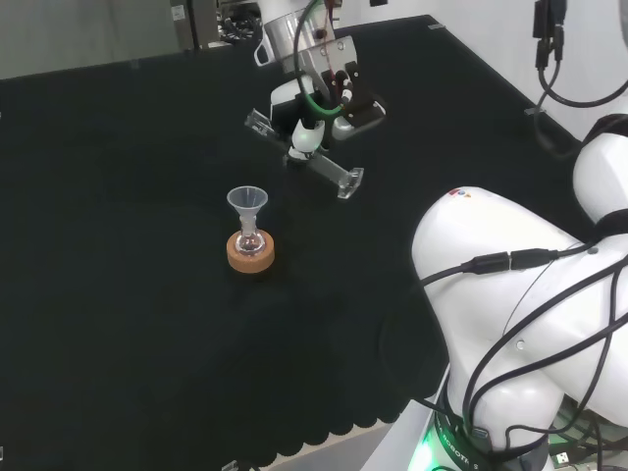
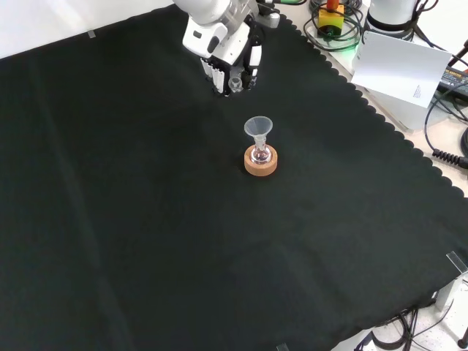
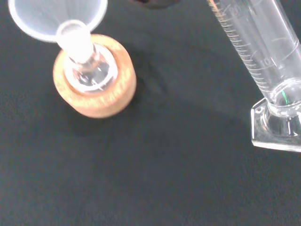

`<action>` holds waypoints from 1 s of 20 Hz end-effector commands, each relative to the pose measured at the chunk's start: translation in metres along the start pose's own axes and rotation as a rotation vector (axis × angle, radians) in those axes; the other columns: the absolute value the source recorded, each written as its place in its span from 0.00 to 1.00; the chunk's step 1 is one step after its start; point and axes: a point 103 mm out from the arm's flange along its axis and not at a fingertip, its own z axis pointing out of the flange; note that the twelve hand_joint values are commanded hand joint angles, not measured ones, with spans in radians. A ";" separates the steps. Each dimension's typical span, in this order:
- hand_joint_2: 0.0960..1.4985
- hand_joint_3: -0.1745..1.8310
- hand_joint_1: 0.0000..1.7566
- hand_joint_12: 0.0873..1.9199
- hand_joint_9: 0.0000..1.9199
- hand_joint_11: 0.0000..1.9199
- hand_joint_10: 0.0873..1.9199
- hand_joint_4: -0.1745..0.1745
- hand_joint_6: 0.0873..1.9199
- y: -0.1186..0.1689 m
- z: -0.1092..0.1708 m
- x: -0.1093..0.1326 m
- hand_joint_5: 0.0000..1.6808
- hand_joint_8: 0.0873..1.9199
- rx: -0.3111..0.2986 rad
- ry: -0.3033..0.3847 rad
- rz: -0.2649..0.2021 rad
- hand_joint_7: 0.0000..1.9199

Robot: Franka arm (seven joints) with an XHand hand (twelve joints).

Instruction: Put the graduated cylinder back on the table.

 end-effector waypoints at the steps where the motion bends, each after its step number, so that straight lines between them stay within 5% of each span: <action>1: 0.72 0.09 0.72 0.42 0.75 0.60 0.00 0.00 0.49 0.011 -0.005 -0.015 0.58 0.49 -0.115 0.129 -0.086 0.53; 9: 0.72 0.09 0.72 0.42 0.75 0.60 0.00 0.00 0.49 0.035 0.002 -0.043 0.58 0.49 -0.300 0.317 -0.161 0.53; 20: 0.72 0.09 0.72 0.41 0.75 0.60 0.00 0.00 0.49 0.088 0.011 -0.060 0.58 0.49 -0.404 0.427 -0.262 0.53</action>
